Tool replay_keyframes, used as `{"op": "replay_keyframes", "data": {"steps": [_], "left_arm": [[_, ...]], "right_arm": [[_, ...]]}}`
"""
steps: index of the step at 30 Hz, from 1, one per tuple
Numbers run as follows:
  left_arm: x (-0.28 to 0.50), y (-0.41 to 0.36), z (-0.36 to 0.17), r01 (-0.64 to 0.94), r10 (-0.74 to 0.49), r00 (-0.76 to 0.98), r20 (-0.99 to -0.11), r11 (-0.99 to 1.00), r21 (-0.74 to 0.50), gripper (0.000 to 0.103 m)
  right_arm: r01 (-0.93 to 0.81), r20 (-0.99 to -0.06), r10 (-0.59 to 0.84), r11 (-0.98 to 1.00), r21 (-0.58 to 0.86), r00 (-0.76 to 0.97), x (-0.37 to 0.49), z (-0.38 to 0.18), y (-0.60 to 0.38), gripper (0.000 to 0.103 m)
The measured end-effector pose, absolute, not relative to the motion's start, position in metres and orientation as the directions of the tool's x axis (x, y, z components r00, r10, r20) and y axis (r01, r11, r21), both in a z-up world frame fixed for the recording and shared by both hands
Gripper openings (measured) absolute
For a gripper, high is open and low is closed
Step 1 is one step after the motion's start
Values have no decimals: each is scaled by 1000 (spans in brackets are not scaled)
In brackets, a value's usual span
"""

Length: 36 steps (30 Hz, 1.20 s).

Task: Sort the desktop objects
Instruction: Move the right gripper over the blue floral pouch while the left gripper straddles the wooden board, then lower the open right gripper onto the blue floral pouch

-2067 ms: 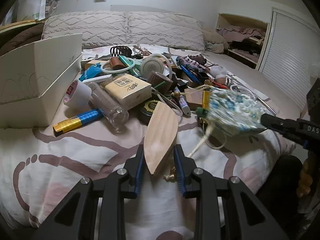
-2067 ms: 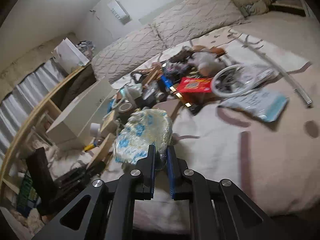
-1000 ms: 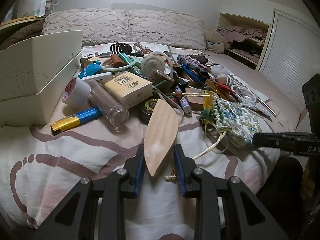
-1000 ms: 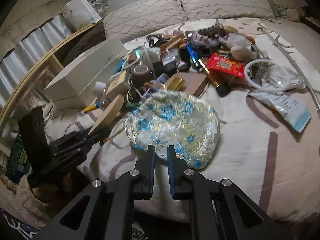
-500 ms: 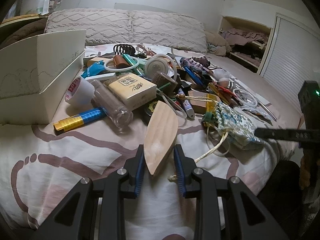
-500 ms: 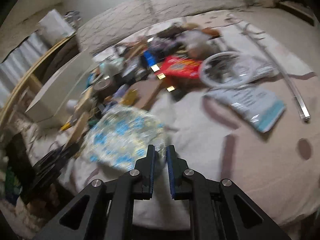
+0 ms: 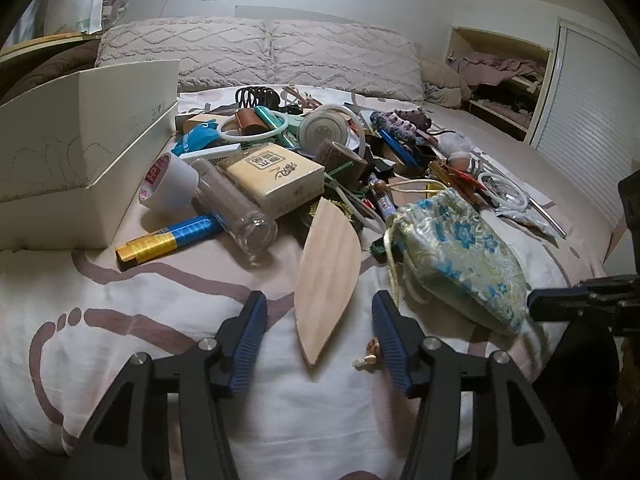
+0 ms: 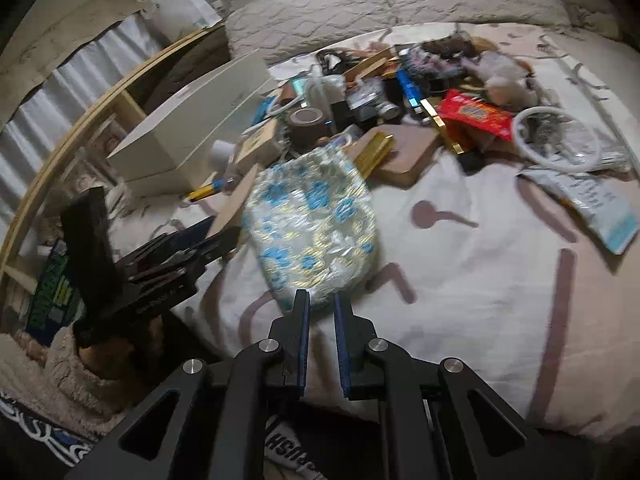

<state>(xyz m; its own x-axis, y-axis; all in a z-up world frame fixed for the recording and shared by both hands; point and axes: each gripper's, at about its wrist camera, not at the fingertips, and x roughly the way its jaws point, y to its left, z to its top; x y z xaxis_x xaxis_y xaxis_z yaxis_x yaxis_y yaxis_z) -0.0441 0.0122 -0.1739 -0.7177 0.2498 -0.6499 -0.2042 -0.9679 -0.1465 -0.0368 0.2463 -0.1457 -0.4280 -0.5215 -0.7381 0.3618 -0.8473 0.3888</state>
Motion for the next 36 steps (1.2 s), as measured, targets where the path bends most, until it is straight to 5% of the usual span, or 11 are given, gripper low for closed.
{"op": "replay_keyframes", "data": {"steps": [9,10,11,12,13,36], "left_arm": [[-45,13,-174,-203,246,-720,-650,-969,-142,55],[-45,12,-174,-203,245,-720,-649,-969,-141,55],[-45,11,-174,-203,247,-720,-648,-969,-144,56],[-45,12,-174,-202,248,-720,-648,-968,-146,56],[-45,11,-174,-201,249,-720,-648,-968,-149,56],[-44,12,-173,-200,253,-720,-646,-967,-156,57]], "right_arm": [[354,-732,-442,-890,286,-518,-42,-139,247,15],[352,-732,-435,-894,279,-524,-43,-139,246,31],[350,-734,-424,-898,265,-531,-46,-139,244,79],[349,-731,-411,-904,249,-545,-46,-138,242,99],[353,-719,-407,-905,235,-564,-46,-137,240,103],[435,-789,-260,-900,-11,-557,-80,-164,179,103]]}}
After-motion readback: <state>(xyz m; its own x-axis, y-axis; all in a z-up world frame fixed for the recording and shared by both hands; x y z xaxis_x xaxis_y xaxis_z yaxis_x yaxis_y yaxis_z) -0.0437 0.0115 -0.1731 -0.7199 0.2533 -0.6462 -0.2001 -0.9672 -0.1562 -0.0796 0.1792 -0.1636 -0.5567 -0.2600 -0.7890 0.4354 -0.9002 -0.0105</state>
